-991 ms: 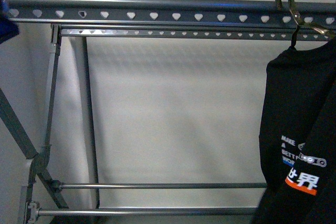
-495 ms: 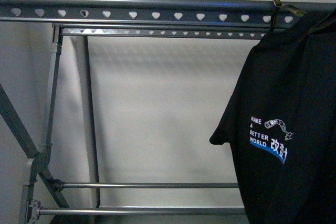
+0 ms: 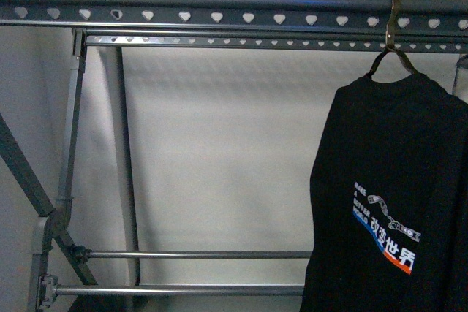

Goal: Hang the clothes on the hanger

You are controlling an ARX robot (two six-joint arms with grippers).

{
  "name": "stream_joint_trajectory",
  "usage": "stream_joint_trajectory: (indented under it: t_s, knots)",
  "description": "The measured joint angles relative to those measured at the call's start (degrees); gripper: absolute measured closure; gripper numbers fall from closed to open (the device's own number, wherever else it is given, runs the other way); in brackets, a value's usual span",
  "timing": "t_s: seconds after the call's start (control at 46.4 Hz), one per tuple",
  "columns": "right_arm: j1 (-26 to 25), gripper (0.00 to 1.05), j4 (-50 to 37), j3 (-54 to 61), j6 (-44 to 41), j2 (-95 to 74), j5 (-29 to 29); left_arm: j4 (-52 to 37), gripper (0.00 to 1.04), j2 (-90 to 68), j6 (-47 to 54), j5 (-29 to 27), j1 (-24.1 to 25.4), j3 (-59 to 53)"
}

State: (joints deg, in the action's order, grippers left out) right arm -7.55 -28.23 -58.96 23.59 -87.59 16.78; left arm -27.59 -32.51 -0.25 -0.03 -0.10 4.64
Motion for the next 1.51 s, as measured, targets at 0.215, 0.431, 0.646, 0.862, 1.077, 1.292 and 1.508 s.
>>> stream_joint_trajectory:
  t_s: [0.215, 0.431, 0.646, 0.862, 1.077, 1.292, 1.508]
  knots:
    - [1.64, 0.2, -17.14, 27.15, -8.57, 29.24, -2.91, 4.22, 1.01, 6.34, 0.11, 0.0, 0.0, -1.92]
    - [7.28, 0.55, 25.27, 45.27, -22.05, 69.92, -16.74, 6.45, 1.01, 11.56, 0.15, -0.09, 0.0, -3.63]
    - [7.37, 1.02, 29.88, 50.42, -23.37, 80.3, -16.61, 12.09, 1.01, 17.29, 0.15, -0.04, 0.0, -3.63]
    - [7.37, 1.02, 29.55, 52.74, -23.47, 82.29, -16.7, 15.26, 1.01, 20.39, 0.15, 0.0, 0.0, -3.63]
    - [7.37, 1.02, 29.03, 54.45, -23.45, 83.76, -16.7, 22.34, 1.01, 26.18, 0.15, 0.02, 0.0, -3.61]
    - [7.37, 1.02, 28.81, 55.74, -23.47, 84.89, -16.68, 27.39, 1.01, 32.17, 0.15, 0.0, 0.0, -3.61]
    - [7.37, 1.02, 28.44, 58.6, -23.47, 87.27, -16.7, 27.45, 1.01, 32.26, 0.15, 0.0, 0.0, -3.61]
